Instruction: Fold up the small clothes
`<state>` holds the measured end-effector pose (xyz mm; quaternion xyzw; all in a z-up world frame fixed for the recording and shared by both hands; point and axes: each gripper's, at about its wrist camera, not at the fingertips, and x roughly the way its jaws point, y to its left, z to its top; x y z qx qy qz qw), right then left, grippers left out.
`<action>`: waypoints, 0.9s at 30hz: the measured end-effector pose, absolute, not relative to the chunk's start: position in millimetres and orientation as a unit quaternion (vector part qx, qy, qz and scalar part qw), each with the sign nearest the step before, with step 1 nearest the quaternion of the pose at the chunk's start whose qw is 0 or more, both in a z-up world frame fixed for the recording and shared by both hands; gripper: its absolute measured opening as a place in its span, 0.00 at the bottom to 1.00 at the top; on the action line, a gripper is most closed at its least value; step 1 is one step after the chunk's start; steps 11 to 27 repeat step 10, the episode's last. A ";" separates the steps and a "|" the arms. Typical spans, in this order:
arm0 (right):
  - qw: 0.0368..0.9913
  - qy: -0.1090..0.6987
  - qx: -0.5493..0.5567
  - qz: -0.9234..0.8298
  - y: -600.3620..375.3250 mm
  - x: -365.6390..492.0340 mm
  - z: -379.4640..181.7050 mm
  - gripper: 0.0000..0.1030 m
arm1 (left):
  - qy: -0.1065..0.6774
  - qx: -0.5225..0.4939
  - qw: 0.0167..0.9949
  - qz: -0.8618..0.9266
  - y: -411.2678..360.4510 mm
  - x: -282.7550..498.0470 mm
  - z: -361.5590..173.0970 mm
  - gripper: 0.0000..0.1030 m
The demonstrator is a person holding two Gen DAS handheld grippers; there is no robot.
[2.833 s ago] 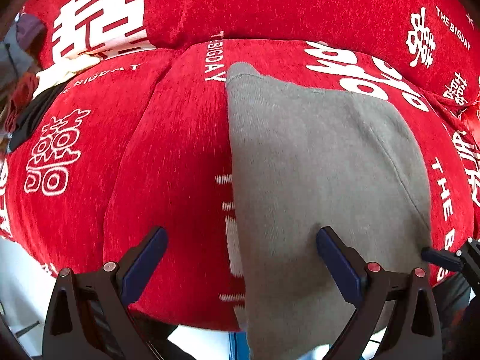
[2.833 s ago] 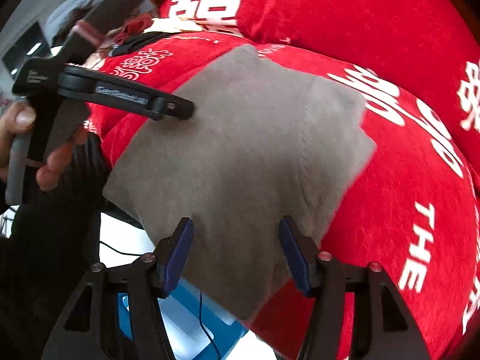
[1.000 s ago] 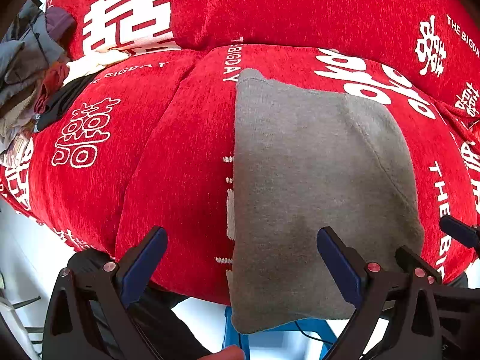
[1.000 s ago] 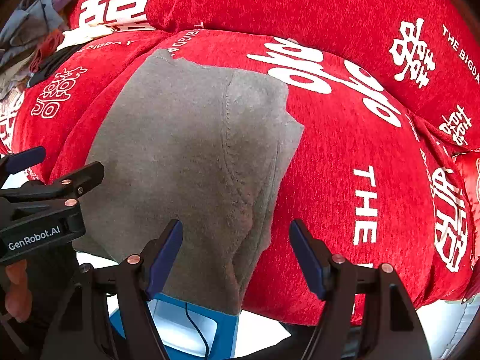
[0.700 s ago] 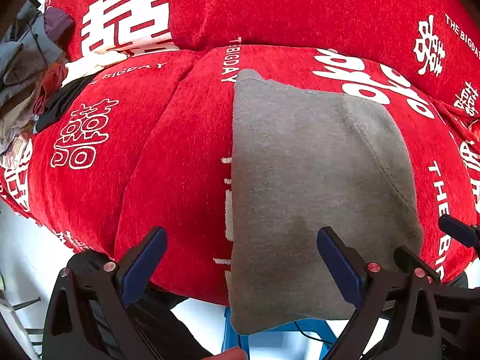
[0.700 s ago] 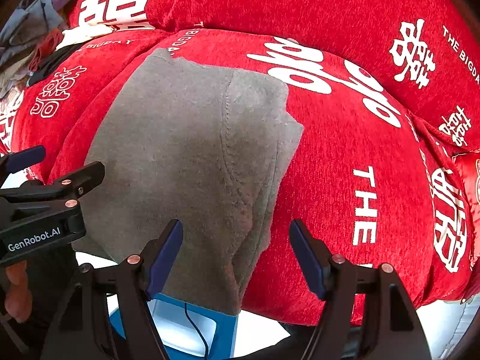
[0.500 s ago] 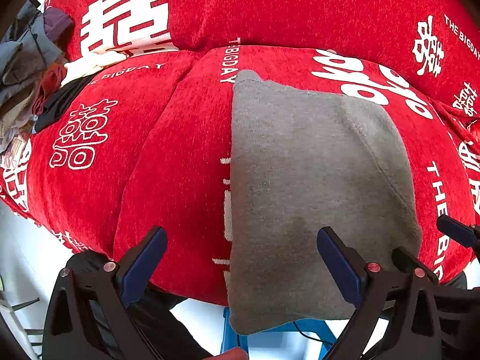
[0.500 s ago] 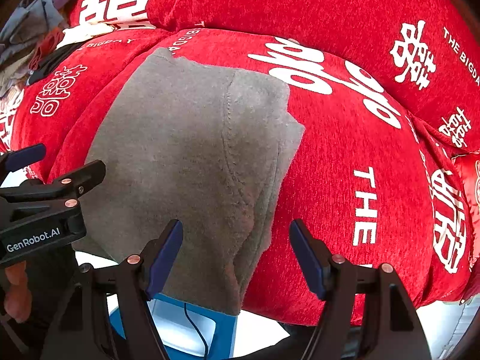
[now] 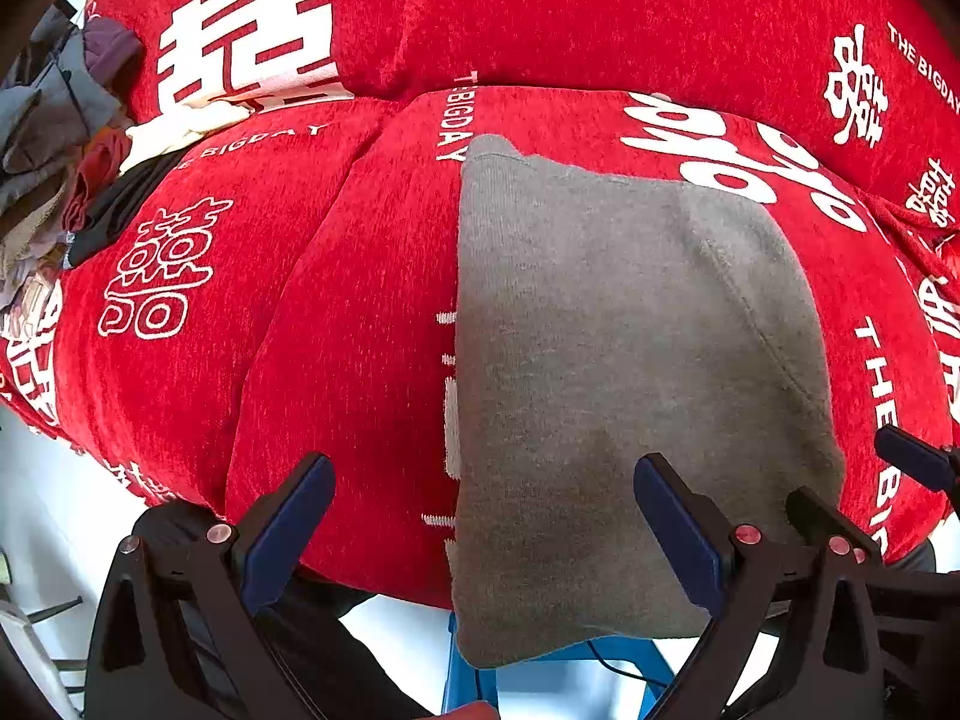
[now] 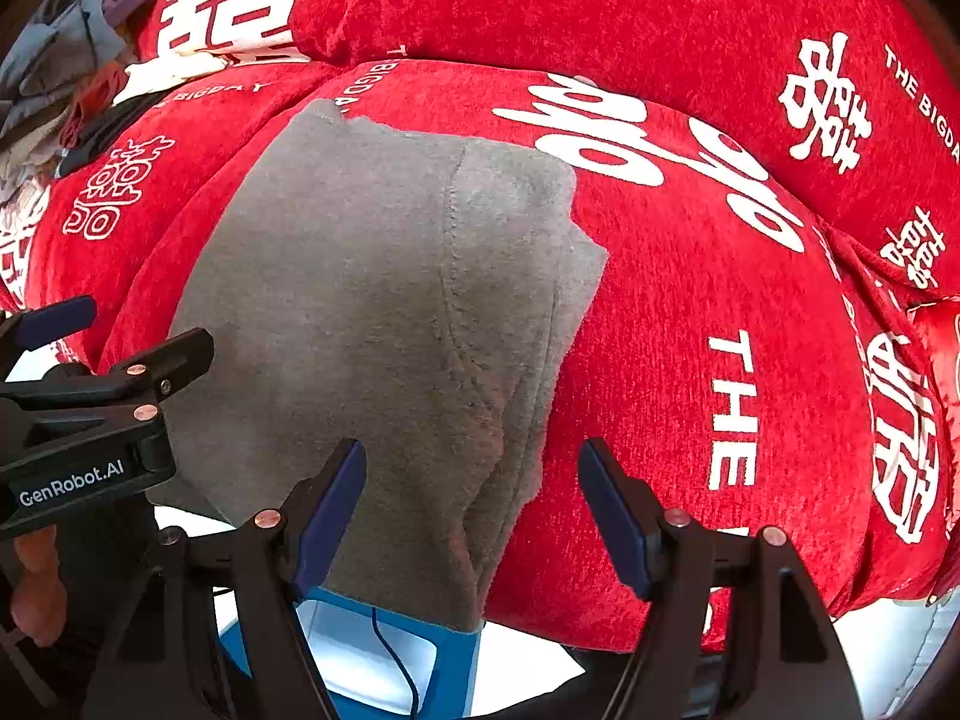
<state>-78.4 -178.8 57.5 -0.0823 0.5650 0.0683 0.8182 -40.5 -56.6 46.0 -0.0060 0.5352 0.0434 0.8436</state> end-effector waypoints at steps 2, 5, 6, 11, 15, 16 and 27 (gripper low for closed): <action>0.819 0.565 -0.078 0.070 -181.8 -77.9 57.0 0.74 | 0.536 -0.003 0.843 0.043 -57.8 -40.8 46.0 0.97; 0.820 0.564 -0.070 0.072 -186.4 -78.2 56.2 0.74 | 0.538 0.002 0.842 0.041 -61.3 -39.9 45.7 0.97; 0.820 0.564 -0.067 0.072 -188.9 -78.1 55.8 0.74 | 0.538 0.006 0.842 0.041 -63.3 -39.5 45.7 0.97; 0.831 0.552 -0.038 0.061 -218.0 -77.1 60.6 0.74 | 0.540 0.033 0.841 0.032 -84.7 -33.5 50.5 0.97; 0.831 0.552 -0.038 0.061 -218.0 -77.1 60.6 0.74 | 0.540 0.033 0.841 0.032 -84.7 -33.5 50.5 0.97; 0.831 0.552 -0.038 0.061 -218.0 -77.1 60.6 0.74 | 0.540 0.033 0.841 0.032 -84.7 -33.5 50.5 0.97; 0.831 0.552 -0.038 0.061 -218.0 -77.1 60.6 0.74 | 0.540 0.033 0.841 0.032 -84.7 -33.5 50.5 0.97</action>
